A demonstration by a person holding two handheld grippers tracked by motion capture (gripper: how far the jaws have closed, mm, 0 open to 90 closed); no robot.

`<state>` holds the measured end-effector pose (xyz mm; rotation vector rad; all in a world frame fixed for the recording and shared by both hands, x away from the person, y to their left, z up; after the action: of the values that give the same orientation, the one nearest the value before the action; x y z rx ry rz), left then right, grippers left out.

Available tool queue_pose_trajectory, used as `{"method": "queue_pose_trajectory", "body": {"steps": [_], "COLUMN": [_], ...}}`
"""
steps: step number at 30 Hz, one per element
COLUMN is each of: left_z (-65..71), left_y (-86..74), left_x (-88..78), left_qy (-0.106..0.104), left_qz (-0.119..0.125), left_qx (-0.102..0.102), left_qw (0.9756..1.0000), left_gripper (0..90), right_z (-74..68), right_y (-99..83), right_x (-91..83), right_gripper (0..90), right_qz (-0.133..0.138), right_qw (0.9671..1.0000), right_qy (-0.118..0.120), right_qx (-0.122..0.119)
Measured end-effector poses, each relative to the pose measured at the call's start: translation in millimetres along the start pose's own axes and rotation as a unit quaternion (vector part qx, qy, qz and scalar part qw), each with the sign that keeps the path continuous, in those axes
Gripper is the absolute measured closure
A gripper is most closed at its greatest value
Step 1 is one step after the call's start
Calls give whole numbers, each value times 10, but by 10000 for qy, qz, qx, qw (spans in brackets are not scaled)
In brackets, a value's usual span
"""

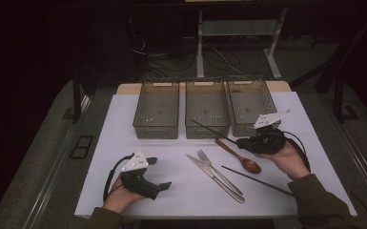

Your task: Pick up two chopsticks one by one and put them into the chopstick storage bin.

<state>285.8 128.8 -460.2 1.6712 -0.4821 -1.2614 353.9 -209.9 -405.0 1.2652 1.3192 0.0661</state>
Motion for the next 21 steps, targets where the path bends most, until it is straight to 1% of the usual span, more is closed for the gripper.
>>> {"method": "queue_pose_trajectory", "body": {"steps": [7, 9, 13, 18, 21], "left_z": [-2, 1, 11, 8, 10], "left_y": [2, 3, 7, 9, 10], "left_x": [-1, 0, 7, 2, 2], "left_qy": [3, -7, -16, -22, -20], "left_qz": [3, 1, -16, -1, 1], "left_qx": [7, 20, 40, 31, 35], "left_qw": [10000, 10000, 10000, 10000, 10000], "left_gripper": [0, 0, 0, 0, 0], "right_z": [-27, -31, -35, -51, -79], "right_y": [170, 227, 328, 447, 524], "right_x": [78, 104, 181, 279, 336], "right_gripper": [842, 843, 842, 843, 843], "right_qz": [42, 45, 2, 11, -7], "right_qw": [10000, 9999, 9998, 9996, 9996], "right_qy": [-54, -80, -199, -232, -246], "right_qx": [41, 89, 78, 139, 108]}}
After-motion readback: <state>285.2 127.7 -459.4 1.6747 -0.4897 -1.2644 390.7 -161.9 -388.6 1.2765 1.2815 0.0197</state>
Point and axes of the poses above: each handheld gripper's, and its own axes: x roughly forward along the jaws, y roughly out of its top, z roughly to its right, the point moved 5 cm from there along x, roughly forward along the jaws, and after that the axes turned 9 degrees about x, right-handed, at the moved point
